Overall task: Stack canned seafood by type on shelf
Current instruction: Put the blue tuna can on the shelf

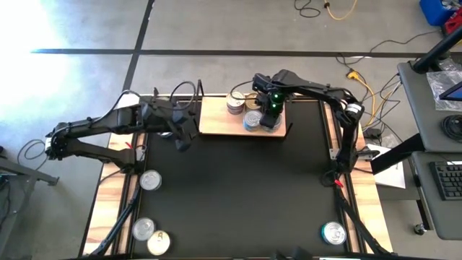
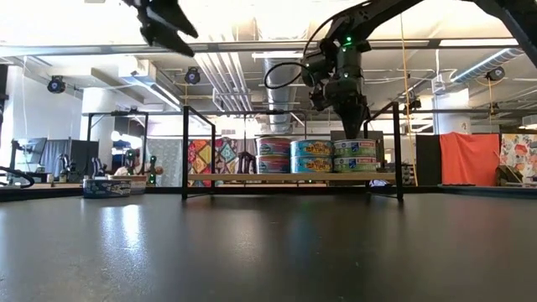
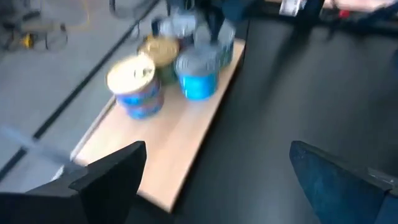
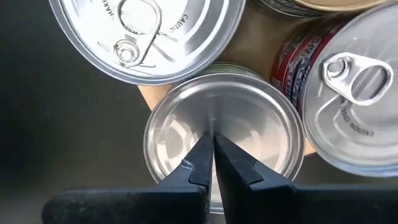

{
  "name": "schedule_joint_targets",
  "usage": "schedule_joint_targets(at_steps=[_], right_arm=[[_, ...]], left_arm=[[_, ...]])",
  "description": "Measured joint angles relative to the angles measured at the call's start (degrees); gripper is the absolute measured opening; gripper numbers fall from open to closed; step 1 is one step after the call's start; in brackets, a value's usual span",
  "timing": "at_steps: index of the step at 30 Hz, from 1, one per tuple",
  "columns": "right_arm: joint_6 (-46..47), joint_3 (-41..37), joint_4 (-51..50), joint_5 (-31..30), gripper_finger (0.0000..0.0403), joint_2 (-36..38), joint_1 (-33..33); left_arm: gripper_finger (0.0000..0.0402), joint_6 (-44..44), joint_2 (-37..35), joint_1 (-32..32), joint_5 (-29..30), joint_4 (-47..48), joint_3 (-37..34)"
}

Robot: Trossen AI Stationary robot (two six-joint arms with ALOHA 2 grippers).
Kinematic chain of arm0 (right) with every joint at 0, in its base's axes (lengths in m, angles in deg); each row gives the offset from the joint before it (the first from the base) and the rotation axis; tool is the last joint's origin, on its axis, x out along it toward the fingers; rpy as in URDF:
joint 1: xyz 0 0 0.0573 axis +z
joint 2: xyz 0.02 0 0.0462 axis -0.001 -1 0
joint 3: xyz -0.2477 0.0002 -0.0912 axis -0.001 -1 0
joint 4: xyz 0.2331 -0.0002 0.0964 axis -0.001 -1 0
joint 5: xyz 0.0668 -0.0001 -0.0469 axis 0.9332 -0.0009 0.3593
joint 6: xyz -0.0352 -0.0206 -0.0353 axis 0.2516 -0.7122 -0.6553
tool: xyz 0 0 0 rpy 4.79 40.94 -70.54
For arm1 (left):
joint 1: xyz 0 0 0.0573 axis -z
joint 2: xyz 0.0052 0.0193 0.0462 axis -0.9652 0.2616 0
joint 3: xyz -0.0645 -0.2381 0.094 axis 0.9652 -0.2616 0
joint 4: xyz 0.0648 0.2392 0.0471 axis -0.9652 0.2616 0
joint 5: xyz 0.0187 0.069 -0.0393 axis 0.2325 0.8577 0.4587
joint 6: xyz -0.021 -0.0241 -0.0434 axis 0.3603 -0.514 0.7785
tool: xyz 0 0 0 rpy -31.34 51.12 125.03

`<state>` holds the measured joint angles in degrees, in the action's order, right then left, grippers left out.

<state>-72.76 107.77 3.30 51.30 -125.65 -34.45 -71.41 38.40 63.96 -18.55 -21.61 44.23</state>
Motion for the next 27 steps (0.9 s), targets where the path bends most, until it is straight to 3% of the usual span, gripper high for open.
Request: schedule_joint_targets(at_steps=[8, 15, 18, 23, 27], right_arm=[[1.9, 5.0, -3.3, 0.2, 0.0012, 5.2, 3.0], [1.9, 10.7, -3.2, 0.4, 0.0012, 9.9, 7.0], [3.1, 13.0, -3.4, 0.4, 0.0012, 11.7, 9.1], [7.1, 13.8, -5.4, -0.2, 0.0012, 18.5, 16.1], [11.9, 10.8, -2.6, -5.8, 0.0012, 25.3, 25.7]], left_arm=[[0.0369, 10.7, -3.8, -0.1, 15.0, 11.0, 0.0], [0.0348, 31.8, -5.0, -2.1, 24.9, 14.4, -3.5], [0.0319, 44.6, -5.1, -2.1, 29.5, 13.7, -8.3], [0.0249, 68.6, -5.0, -2.1, 30.0, 10.5, -18.4], [0.0173, 84.4, -3.6, -2.2, 30.5, 6.1, -24.9]])
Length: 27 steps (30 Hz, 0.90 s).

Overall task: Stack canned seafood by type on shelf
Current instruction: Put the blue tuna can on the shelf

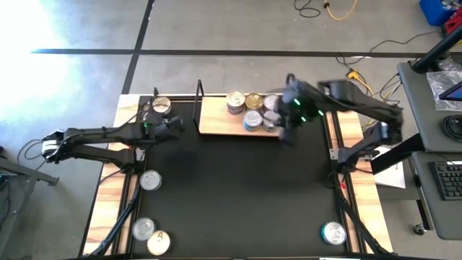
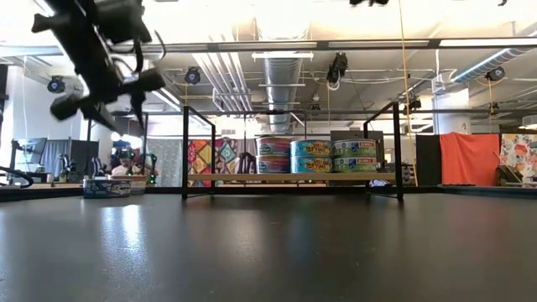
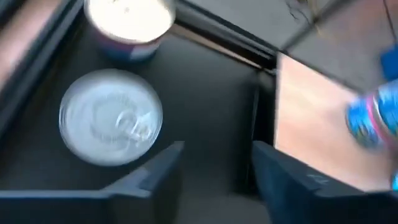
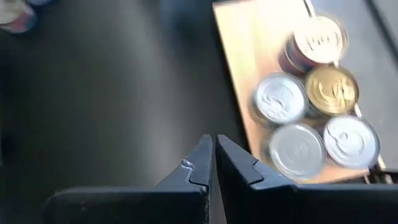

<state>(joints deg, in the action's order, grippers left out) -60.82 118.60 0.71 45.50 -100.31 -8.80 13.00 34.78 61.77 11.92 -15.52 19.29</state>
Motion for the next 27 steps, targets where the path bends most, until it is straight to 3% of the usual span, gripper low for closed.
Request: schedule_joint_targets(at_steps=[8, 12, 17, 21, 27], right_arm=[[13.2, -8.3, 4.0, -7.8, 0.0012, 9.5, 14.1], [18.5, -13.1, 3.9, -10.3, 0.0012, 11.9, 20.5], [23.9, -18.3, 4.0, -18.0, 0.0012, 13.4, 27.2], [28.0, -20.2, 5.2, -19.6, 0.0012, 13.0, 30.1], [28.3, -20.4, 10.4, -19.6, 0.0012, 11.6, 31.3]], left_arm=[[0.0015, 30.8, 1.3, 0.1, 4.7, -10.1, -6.1], [0.0012, 44.3, 1.3, -0.4, 11.8, -13.2, -8.0], [0.0012, 45.2, 1.0, -4.9, 12.9, -13.3, -9.1], [0.0007, 45.4, 1.1, -9.5, 11.9, -14.6, -10.7], [0.0004, 43.8, 3.1, -16.7, 3.2, -19.7, -14.0]])
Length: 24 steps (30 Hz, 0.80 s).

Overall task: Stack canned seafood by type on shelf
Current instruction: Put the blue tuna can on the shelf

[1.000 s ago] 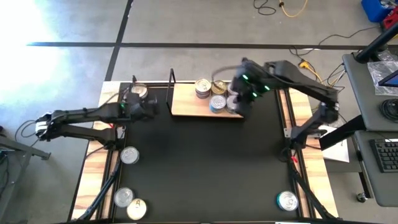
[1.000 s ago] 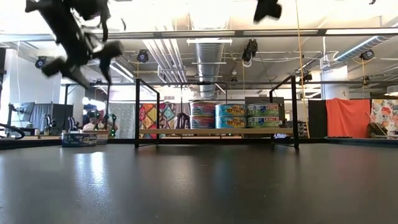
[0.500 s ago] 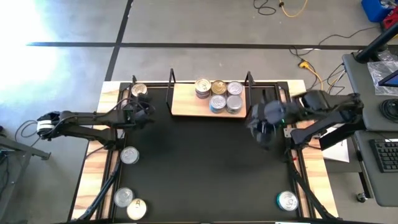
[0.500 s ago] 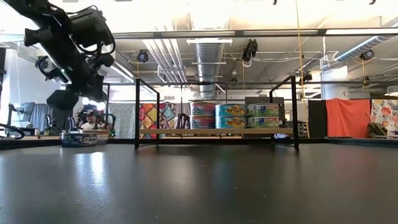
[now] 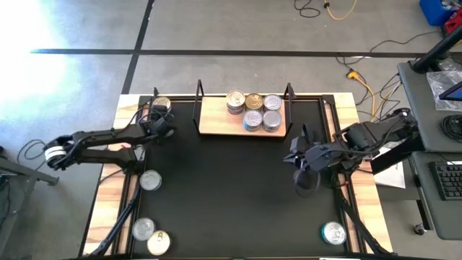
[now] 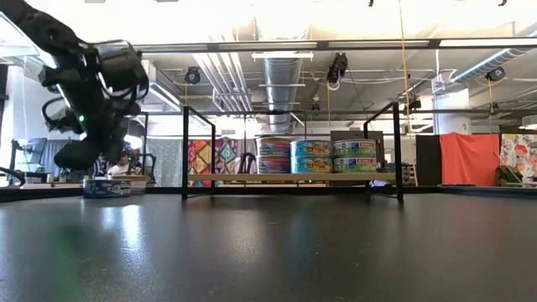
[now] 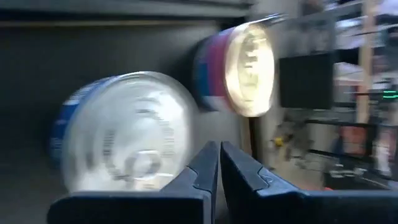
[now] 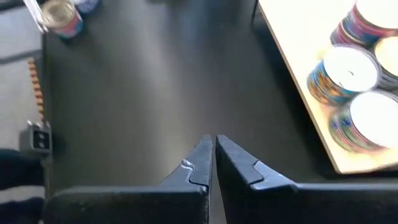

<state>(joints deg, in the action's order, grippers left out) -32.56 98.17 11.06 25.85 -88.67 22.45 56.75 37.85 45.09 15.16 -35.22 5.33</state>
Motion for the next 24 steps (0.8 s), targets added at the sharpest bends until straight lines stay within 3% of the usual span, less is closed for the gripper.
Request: schedule_joint_targets(at_steps=[3, 8, 13, 17, 21, 24], right_arm=[[-0.9, 0.0, 2.1, -0.1, 0.0012, -0.2, -0.1], [-1.8, 0.0, 2.6, 0.0, 0.0012, -0.3, -0.8], [-3.9, 0.0, 2.6, 0.0, 0.0012, -0.3, -1.0], [-5.3, 0.0, 2.6, 0.0, 0.0012, -0.3, -1.0], [-6.7, 0.0, 2.5, 0.0, 0.0012, -0.2, -1.0], [-8.0, 0.0, 2.5, 0.0, 0.0012, -0.2, -1.0]], left_arm=[[0.0003, -0.1, 2.7, -2.3, -5.5, -1.4, -1.0], [0.0003, -0.4, 6.6, -2.7, -9.2, -2.0, -1.1], [0.0003, -10.4, 6.9, 0.3, -14.1, -4.4, -0.9], [0.0003, -10.2, 4.0, 7.3, -16.9, -0.6, -0.9], [0.0003, -0.2, 2.3, 20.0, -15.4, 10.6, 0.8], [0.0003, -0.1, 3.6, 27.9, -15.1, 14.8, 2.2]])
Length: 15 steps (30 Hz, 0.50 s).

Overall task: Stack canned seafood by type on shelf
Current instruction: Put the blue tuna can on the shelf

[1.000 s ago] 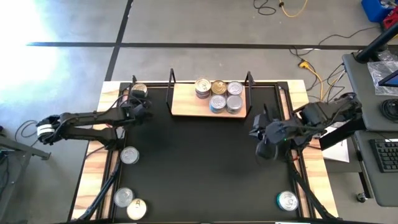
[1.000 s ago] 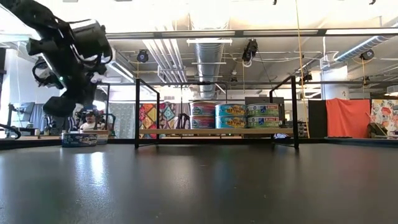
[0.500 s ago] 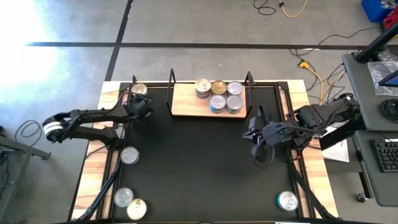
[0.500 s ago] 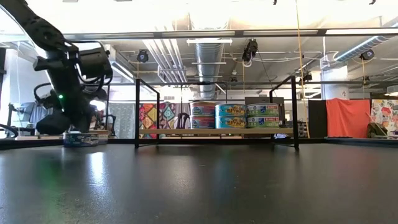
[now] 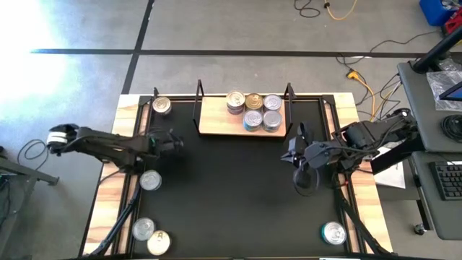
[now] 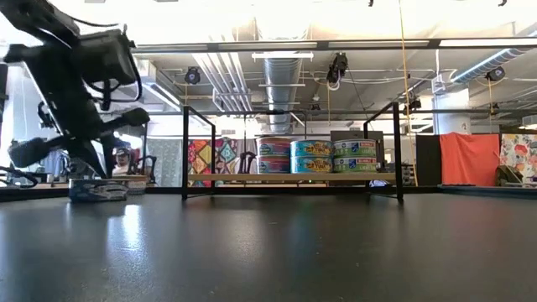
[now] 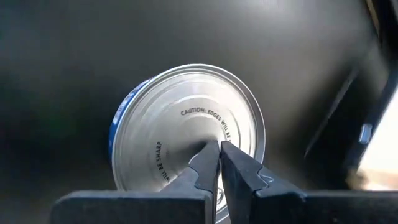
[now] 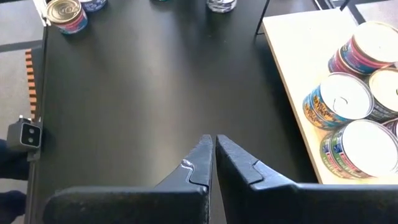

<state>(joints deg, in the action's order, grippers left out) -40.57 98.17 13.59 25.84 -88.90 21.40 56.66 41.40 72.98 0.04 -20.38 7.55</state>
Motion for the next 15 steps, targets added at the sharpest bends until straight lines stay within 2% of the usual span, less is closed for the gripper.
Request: schedule_joint_targets(at_steps=[6, 10, 12, 15], right_arm=[[-0.5, 0.0, 0.0, 0.0, 0.0012, 0.0, 0.0], [0.1, 0.0, 0.0, 0.4, 0.0012, 0.0, 0.0], [0.9, 0.0, 0.1, 0.4, 0.0012, -0.1, 0.0], [2.5, -1.7, 0.5, -0.1, 0.0012, -0.1, 0.0]], left_arm=[[0.0003, 0.0, 7.3, 17.2, -0.4, -1.4, 4.6], [0.0003, -1.0, 15.7, 24.6, 0.4, -2.5, 9.9], [0.0002, -4.2, 20.5, 26.7, 1.7, -4.5, 13.2], [0.0001, -17.5, 27.9, 27.3, 2.6, -16.1, 17.8]])
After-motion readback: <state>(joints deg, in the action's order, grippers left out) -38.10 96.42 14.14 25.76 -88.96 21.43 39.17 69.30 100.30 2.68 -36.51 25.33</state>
